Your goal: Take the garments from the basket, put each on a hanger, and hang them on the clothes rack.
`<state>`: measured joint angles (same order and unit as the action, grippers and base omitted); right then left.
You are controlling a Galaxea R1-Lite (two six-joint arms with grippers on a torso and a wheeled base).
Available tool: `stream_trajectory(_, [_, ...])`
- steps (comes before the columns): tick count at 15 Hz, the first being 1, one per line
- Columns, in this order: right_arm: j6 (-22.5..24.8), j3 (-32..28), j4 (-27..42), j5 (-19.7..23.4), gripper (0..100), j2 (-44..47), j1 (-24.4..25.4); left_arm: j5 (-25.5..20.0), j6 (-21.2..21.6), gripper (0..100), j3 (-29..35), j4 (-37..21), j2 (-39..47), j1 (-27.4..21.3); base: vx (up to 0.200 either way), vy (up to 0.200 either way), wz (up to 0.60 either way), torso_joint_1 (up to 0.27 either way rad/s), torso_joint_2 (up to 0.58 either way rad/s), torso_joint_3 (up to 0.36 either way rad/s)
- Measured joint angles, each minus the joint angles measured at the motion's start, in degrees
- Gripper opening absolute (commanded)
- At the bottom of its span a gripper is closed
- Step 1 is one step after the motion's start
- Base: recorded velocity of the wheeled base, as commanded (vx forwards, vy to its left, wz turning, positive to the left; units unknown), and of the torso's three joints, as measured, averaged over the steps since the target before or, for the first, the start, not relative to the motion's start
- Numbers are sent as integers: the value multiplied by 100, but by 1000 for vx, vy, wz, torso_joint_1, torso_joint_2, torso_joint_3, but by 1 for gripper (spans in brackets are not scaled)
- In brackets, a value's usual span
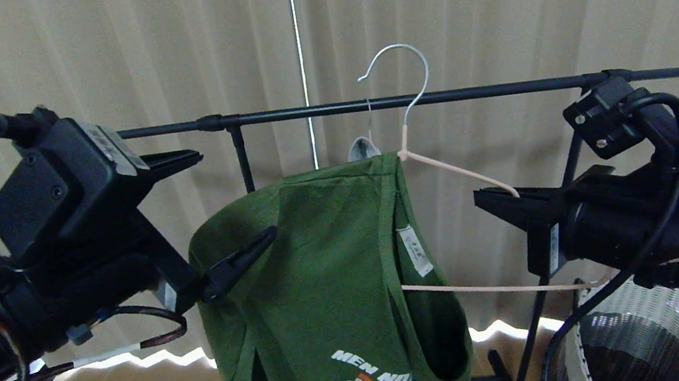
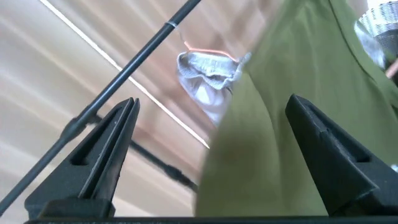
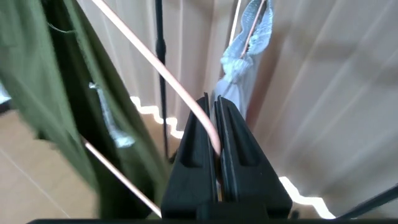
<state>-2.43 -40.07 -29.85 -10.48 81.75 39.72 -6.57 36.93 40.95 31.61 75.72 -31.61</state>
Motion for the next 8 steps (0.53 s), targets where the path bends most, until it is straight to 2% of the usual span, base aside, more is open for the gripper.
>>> stream_trajectory(3, [254, -11, -9, 41, 0, 28, 18, -18, 16, 100, 265, 11, 347, -155, 0, 0, 0, 0, 0, 0])
stream_trajectory(8, [263, 9, -11, 135, 0, 20, 325, -12, 46, 100, 382, 11, 756, -267, 0, 0, 0, 0, 0, 0])
